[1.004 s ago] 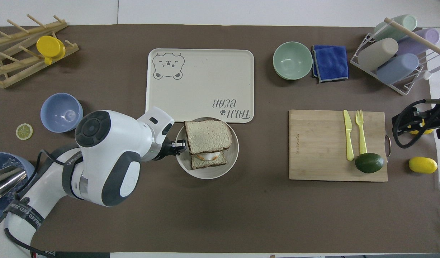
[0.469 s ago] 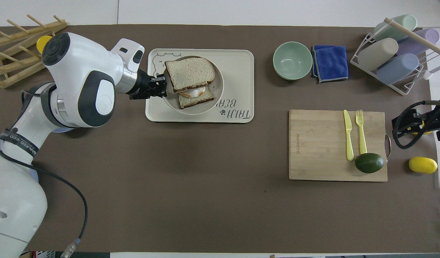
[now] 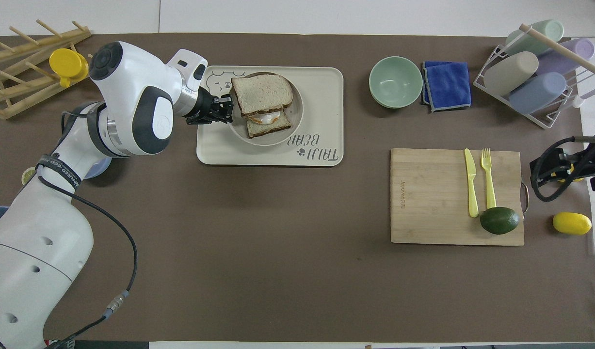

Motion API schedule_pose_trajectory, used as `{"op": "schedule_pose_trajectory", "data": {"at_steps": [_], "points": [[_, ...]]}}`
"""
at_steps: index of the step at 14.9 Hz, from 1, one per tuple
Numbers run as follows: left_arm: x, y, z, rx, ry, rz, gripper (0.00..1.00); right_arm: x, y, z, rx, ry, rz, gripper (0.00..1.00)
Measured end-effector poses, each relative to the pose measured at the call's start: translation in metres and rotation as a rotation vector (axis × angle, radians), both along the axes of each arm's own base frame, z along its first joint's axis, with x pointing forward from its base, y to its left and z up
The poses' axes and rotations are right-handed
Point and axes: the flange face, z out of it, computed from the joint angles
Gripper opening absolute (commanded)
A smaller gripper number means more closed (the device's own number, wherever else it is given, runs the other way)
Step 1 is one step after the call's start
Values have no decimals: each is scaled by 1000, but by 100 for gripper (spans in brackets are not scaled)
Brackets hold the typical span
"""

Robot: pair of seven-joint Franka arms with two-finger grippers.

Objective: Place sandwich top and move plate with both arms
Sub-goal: 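Slide the plate with the left gripper onto the bear tray, then open the left gripper and draw it back from the plate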

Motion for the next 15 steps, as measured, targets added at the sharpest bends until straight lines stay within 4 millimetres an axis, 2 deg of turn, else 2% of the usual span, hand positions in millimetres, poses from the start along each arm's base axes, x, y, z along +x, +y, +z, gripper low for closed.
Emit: {"op": "schedule_pose_trajectory", "data": {"at_steps": [3, 4, 5, 6, 9, 11, 13, 15], "points": [[0, -3, -1, -2, -21, -2, 0, 0, 0, 0, 0, 0, 0, 100], [-1, -6, -4, -3, -30, -2, 30, 0, 0, 0, 0, 0, 0, 100], [-3, -9, -7, -2, -34, -3, 85, 0, 0, 0, 0, 0, 0, 100], [-5, -11, -9, -1, -35, -6, 100, 0, -1, 0, 0, 0, -1, 100], [-5, -10, -6, 5, -25, -18, 100, 0, -8, 0, 0, -2, -14, 100], [1, 1, 6, 25, 2, -35, 100, 0, -8, 0, 0, -2, -14, 100], [12, 25, 32, 26, -10, -17, 100, 0, -3, 0, 0, -2, -6, 100], [15, 54, 69, 46, -32, 1, 100, 0, -2, 1, 0, -2, -3, 100]]}}
